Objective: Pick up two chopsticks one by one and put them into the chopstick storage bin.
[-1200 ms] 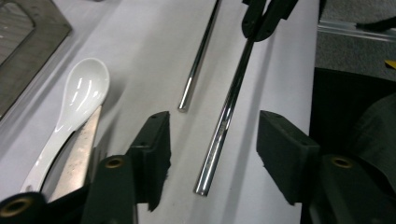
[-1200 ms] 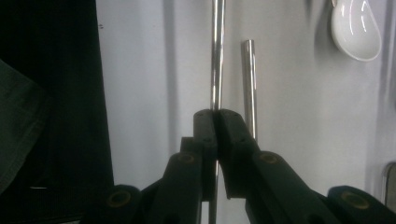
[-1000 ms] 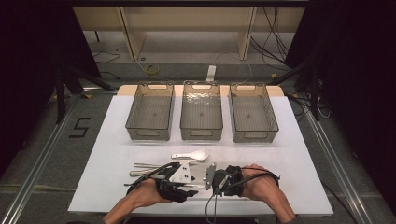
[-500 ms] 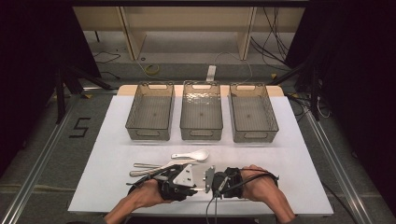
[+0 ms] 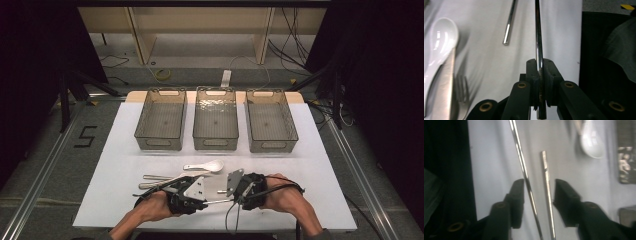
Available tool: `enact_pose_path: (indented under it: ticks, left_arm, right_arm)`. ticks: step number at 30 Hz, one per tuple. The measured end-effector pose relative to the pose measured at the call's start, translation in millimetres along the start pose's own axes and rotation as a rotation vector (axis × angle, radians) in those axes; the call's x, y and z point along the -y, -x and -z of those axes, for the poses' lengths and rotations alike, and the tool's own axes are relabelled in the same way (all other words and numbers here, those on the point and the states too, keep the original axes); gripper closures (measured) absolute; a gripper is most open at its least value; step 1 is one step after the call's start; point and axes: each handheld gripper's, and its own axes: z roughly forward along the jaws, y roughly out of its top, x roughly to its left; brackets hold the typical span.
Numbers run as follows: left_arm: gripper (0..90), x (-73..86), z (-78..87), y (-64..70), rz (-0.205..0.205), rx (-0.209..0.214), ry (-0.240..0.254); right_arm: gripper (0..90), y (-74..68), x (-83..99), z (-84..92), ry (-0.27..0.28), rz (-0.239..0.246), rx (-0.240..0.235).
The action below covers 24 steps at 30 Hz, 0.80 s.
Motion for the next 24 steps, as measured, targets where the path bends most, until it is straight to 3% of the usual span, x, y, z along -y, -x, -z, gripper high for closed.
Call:
enact_pose_path:
  ticks: [3, 4, 6, 8, 9, 11, 12, 13, 16, 19, 24]
  left_arm:
    - [83.5, 2.0, 4.3, -3.7, 0.018, -0.027, 0.009]
    - [83.5, 2.9, 5.0, -4.4, 0.021, -0.039, 0.011]
    - [83.5, 3.8, 6.4, -5.4, 0.038, -0.049, 0.016]
    - [83.5, 4.4, 9.0, -7.3, 0.057, -0.063, 0.03]
    - [83.5, 5.0, 10.7, -8.8, 0.063, -0.07, 0.031]
    - [83.5, 6.8, 14.2, -12.3, 0.096, -0.087, 0.048]
    - [83.6, 7.8, 16.8, -14.4, 0.109, -0.096, 0.055]
    - [83.6, 8.8, 19.6, -16.9, 0.125, -0.106, 0.065]
    - [83.5, 12.7, 28.7, -24.7, 0.178, -0.142, 0.102]
    - [83.5, 17.1, 36.9, -32.5, 0.235, -0.165, 0.138]
    - [83.5, 20.9, 48.4, -44.2, 0.312, -0.218, 0.18]
  right_arm:
    - [49.4, 7.9, 8.7, 7.4, 0.101, -0.115, 0.028]
    - [44.6, 13.6, 15.2, 8.6, 0.162, -0.185, 0.049]
    - [43.5, 16.5, 18.4, 8.8, 0.188, -0.212, 0.06]
    - [41.5, 21.2, 26.9, 11.3, 0.255, -0.287, 0.085]
    - [41.5, 21.2, 26.9, 11.3, 0.255, -0.287, 0.085]
    - [40.5, 22.8, 32.7, 14.3, 0.318, -0.327, 0.116]
    - [40.3, 23.1, 39.7, 18.4, 0.392, -0.372, 0.15]
    - [40.3, 23.1, 39.7, 18.4, 0.392, -0.372, 0.15]
    - [38.9, 23.5, 51.4, 22.5, 0.477, -0.453, 0.173]
    - [38.9, 22.4, 62.0, 19.6, 0.492, -0.488, 0.188]
    - [36.5, 20.1, 74.4, 8.1, 0.466, -0.531, 0.156]
